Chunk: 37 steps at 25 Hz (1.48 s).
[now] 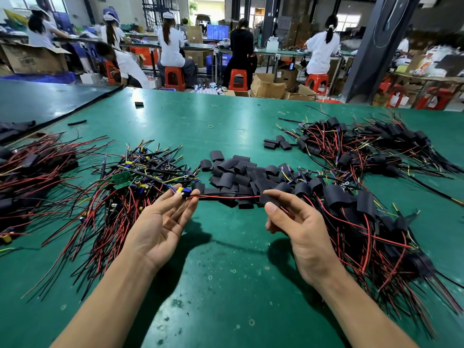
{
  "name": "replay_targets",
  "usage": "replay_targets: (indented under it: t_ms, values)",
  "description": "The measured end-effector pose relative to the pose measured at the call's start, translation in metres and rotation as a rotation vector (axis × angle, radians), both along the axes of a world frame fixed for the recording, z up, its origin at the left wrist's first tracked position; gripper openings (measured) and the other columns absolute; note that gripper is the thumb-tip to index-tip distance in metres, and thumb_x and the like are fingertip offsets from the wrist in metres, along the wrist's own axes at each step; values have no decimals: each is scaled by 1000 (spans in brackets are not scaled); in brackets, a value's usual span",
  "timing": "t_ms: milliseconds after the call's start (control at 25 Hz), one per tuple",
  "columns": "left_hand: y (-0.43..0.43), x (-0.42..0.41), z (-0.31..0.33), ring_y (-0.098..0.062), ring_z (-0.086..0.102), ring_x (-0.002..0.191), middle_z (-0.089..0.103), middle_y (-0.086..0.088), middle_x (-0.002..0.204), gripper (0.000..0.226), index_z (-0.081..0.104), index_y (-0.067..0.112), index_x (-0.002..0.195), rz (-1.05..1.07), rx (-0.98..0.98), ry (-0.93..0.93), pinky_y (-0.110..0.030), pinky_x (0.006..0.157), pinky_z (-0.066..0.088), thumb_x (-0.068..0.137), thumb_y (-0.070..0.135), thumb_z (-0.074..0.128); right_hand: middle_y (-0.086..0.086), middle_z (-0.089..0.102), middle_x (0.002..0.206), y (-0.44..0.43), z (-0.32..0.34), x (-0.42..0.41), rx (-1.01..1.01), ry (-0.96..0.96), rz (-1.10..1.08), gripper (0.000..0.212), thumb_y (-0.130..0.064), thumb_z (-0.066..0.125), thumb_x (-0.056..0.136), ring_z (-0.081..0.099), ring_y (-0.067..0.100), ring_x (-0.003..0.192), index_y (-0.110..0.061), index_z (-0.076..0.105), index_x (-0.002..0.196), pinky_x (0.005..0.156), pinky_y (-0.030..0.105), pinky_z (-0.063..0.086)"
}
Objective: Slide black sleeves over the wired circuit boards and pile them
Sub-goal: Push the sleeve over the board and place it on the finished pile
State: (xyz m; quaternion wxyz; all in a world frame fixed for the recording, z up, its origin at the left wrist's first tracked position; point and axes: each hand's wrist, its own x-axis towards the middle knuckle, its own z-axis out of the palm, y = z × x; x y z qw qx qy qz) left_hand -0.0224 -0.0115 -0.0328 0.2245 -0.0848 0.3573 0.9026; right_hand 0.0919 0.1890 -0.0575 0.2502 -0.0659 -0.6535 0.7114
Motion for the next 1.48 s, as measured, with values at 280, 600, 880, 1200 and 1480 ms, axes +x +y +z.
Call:
replay_targets:
  t_ms: [280, 600, 880, 1200, 1480]
  values:
    - [18, 17, -10, -27, 75, 79, 72, -14, 101, 26, 64, 10, 98, -152, -103, 47, -30, 64, 62, 73, 7, 71, -5, 60, 73, -3, 3, -4, -252, -11, 67, 35, -21, 88, 67, 46, 10, 57, -18, 77, 99, 59, 20, 45]
    - [35, 40, -17, -26, 73, 72, 75, -10, 93, 15, 73, 13, 81, -313, -174, 174, -28, 58, 59, 67, 10, 77, -8, 51, 59, -6, 15, -3, -675, 16, 124, 19, -15, 72, 70, 42, 6, 45, -19, 69, 88, 51, 21, 42]
    - [40, 46, -17, -25, 73, 68, 74, -11, 91, 29, 65, 8, 89, -289, -172, 181, -26, 56, 58, 64, 9, 77, -4, 43, 57, -11, 14, -4, -875, -17, 167, 14, -15, 71, 76, 39, 8, 47, -14, 65, 63, 49, 21, 39]
    - [39, 49, -15, -22, 71, 66, 71, -11, 86, 33, 65, 12, 89, -292, -171, 224, -26, 57, 58, 59, 10, 80, -1, 51, 67, -15, 5, -1, -664, -4, 363, 56, -29, 92, 63, 50, 10, 54, -9, 74, 111, 57, 23, 48]
    - [35, 45, -10, -26, 74, 71, 75, -14, 93, 24, 71, 9, 85, -280, -99, 194, -28, 57, 59, 63, 10, 78, 3, 71, 81, -17, -1, -5, -248, 49, 90, 55, -50, 92, 59, 57, 11, 60, -16, 77, 101, 63, 20, 51]
